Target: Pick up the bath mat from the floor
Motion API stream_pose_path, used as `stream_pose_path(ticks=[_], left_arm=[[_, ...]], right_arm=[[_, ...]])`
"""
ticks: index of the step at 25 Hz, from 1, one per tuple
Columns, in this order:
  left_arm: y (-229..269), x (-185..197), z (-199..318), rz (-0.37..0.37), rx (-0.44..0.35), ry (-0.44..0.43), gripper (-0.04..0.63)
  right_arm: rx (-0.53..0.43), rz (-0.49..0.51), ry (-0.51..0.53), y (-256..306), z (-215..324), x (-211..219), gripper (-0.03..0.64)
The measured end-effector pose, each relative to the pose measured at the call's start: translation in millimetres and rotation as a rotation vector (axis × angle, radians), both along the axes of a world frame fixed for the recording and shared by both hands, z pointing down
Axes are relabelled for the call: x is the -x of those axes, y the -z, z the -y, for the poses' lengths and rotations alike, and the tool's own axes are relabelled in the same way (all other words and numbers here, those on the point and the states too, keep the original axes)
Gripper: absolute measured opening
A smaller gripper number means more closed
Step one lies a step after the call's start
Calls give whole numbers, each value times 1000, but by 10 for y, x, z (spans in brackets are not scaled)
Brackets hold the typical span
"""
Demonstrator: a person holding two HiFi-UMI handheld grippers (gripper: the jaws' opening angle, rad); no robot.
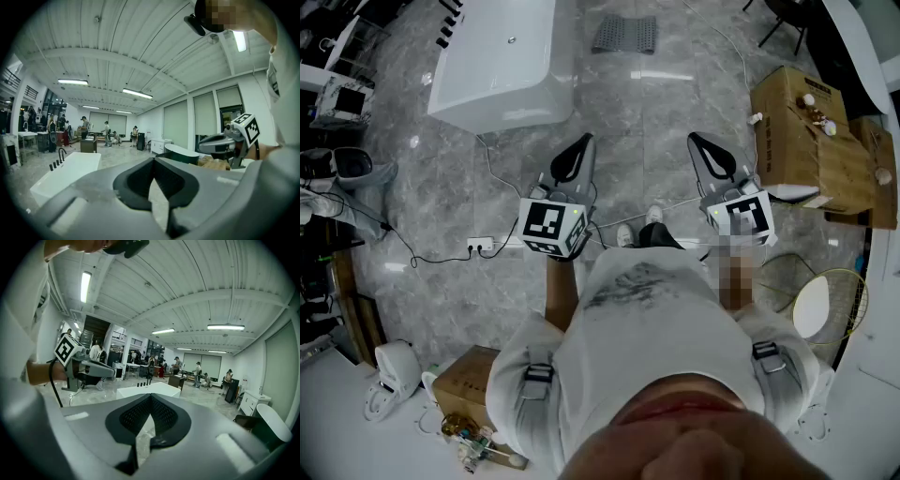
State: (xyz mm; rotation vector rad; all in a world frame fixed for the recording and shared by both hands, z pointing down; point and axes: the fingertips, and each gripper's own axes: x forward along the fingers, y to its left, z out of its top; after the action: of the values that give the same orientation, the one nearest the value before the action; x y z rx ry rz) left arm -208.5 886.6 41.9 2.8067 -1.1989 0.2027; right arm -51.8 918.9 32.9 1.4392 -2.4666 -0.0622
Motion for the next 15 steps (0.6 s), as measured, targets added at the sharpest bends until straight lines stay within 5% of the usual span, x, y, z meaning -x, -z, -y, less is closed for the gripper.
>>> stream_pose_path(ticks=[15], left_arm=[[-59, 272, -115, -35, 6, -38, 3]], right_arm=[[-29, -5, -66, -6, -97, 313, 2]])
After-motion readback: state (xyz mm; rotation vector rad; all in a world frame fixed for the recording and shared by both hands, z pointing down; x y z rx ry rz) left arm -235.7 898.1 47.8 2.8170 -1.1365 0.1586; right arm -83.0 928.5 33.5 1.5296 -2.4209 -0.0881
